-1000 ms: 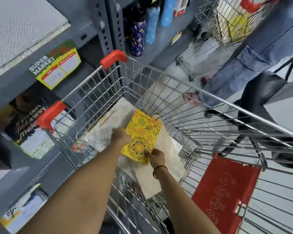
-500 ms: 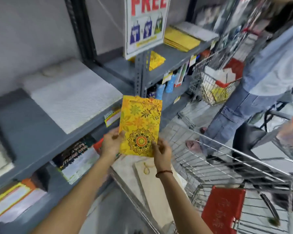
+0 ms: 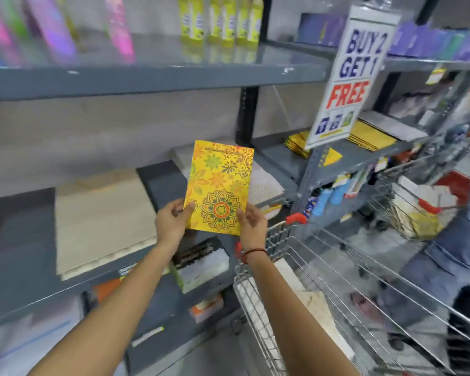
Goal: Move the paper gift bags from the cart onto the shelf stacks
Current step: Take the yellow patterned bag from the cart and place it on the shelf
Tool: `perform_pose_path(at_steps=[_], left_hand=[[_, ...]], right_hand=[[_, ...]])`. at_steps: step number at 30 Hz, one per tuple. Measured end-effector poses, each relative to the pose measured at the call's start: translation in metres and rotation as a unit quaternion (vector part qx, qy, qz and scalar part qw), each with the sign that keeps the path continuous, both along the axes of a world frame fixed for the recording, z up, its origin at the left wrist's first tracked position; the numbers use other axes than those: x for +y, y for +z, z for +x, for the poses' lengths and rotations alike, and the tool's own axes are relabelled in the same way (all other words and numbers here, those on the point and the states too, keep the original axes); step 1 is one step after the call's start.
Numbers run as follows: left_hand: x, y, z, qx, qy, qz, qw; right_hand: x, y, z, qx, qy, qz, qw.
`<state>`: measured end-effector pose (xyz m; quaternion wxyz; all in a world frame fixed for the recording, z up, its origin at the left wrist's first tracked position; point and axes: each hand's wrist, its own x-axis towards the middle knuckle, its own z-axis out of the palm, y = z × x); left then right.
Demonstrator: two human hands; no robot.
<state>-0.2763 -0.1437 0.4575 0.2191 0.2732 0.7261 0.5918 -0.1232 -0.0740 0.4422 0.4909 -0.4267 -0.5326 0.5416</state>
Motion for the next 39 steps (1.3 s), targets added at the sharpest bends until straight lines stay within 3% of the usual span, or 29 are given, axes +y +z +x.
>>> perform_pose_path(at_steps=[8, 17, 22, 34, 39], left_hand=[[-0.13, -0.003, -0.12, 0.012, 0.101, -0.004, 0.995], [-0.285, -0.003, -0.208, 0.021, 0.285, -0.062, 0.956], [-0.326, -0.003, -0.225, 0.038, 0.348, -0.109, 0.93], [-0.364, -0.041, -0.255, 0.131, 0.323, -0.263, 0.9], [-0.336, -0.022, -0.242, 0.204, 0.343, -0.299, 0.867]], right_hand=[[-0.081, 0.016, -0.134, -0.022, 0.148, 0.038, 0.988], [-0.199, -0.006, -0.273, -0.083, 0.334, 0.06, 0.937], [-0.247, -0.02, -0.319, -0.148, 0.361, 0.077, 0.917], [-0.28, -0.037, -0.361, -0.284, 0.379, 0.133, 0.871], [-0.259, -0.015, -0.337, -0.261, 0.377, 0.13, 0.879]])
